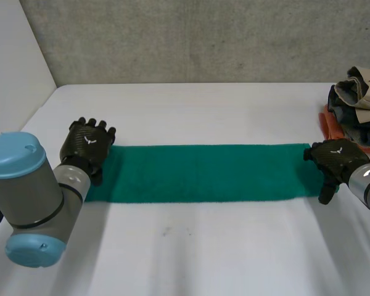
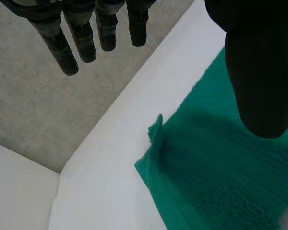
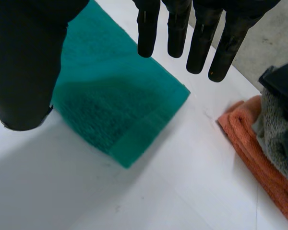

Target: Fold the laundry.

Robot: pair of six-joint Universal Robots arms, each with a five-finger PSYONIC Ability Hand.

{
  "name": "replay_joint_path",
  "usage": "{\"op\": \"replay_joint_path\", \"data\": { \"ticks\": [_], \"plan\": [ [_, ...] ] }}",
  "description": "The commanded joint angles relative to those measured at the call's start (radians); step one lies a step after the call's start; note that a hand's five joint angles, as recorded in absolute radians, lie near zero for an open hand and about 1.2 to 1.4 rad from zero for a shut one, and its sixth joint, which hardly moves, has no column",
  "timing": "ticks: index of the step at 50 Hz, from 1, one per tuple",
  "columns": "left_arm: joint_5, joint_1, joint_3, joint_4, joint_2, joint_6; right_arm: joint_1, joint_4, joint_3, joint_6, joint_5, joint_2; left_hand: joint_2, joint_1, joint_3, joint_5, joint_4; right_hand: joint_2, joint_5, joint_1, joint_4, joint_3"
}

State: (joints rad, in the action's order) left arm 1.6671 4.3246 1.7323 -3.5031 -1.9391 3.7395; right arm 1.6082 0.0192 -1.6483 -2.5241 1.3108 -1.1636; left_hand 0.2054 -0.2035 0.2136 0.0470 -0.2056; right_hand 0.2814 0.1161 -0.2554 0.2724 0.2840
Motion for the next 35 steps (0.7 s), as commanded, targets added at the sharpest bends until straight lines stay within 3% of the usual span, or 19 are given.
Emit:
{"op": "replay_joint_path", "data": {
  "ticks": [1,3,5,7,18,22,26,29,35],
  "plan": [
    [0.000,-0.005,0.001,-0.001,-0.017,0.000,-0.039,0.133,0.007,0.002,-0.022,0.120,-0.031,0.029,-0.039,-0.047,0.031,0.261,0.252,-0.287,0.270,0.259],
    [0.000,-0.006,0.001,-0.001,-0.017,0.000,-0.040,0.140,0.012,0.011,-0.022,0.142,-0.031,0.029,-0.039,-0.047,0.031,0.352,0.343,-0.378,0.361,0.349],
    [0.002,-0.009,0.003,-0.001,-0.018,0.000,-0.047,0.148,0.021,0.016,-0.019,0.166,-0.031,0.029,-0.039,-0.047,0.031,0.648,0.639,-0.674,0.657,0.645],
    [0.002,-0.009,0.003,-0.001,-0.018,-0.001,-0.059,0.153,0.041,0.015,-0.004,0.182,-0.031,0.029,-0.039,-0.047,0.031,1.112,1.103,-1.138,1.121,1.110],
    [0.003,-0.009,0.001,-0.001,0.002,0.000,-0.209,0.139,0.039,0.048,0.008,0.122,-0.031,0.029,-0.039,-0.047,0.031,1.115,1.106,-1.141,1.124,1.112],
    [0.008,-0.005,0.007,0.001,0.028,-0.001,-0.266,0.114,0.039,0.168,0.047,0.114,-0.031,0.029,-0.039,-0.047,0.031,1.115,1.106,-1.141,1.124,1.112],
    [0.008,0.001,0.024,0.001,0.046,-0.001,-0.295,0.108,0.042,0.316,0.146,0.101,-0.031,0.029,-0.039,-0.047,0.031,1.115,1.106,-1.141,1.124,1.112],
    [0.010,0.006,0.029,0.001,0.058,-0.004,-0.268,0.128,0.051,0.337,0.189,0.088,-0.031,0.029,-0.039,-0.047,0.031,1.115,1.106,-1.141,1.124,1.112],
    [0.011,0.027,0.029,0.001,0.097,-0.039,0.050,0.226,0.074,0.176,0.107,-0.002,-0.031,0.029,-0.039,-0.047,0.031,1.115,1.106,-1.141,1.124,1.112]
  ]
}}
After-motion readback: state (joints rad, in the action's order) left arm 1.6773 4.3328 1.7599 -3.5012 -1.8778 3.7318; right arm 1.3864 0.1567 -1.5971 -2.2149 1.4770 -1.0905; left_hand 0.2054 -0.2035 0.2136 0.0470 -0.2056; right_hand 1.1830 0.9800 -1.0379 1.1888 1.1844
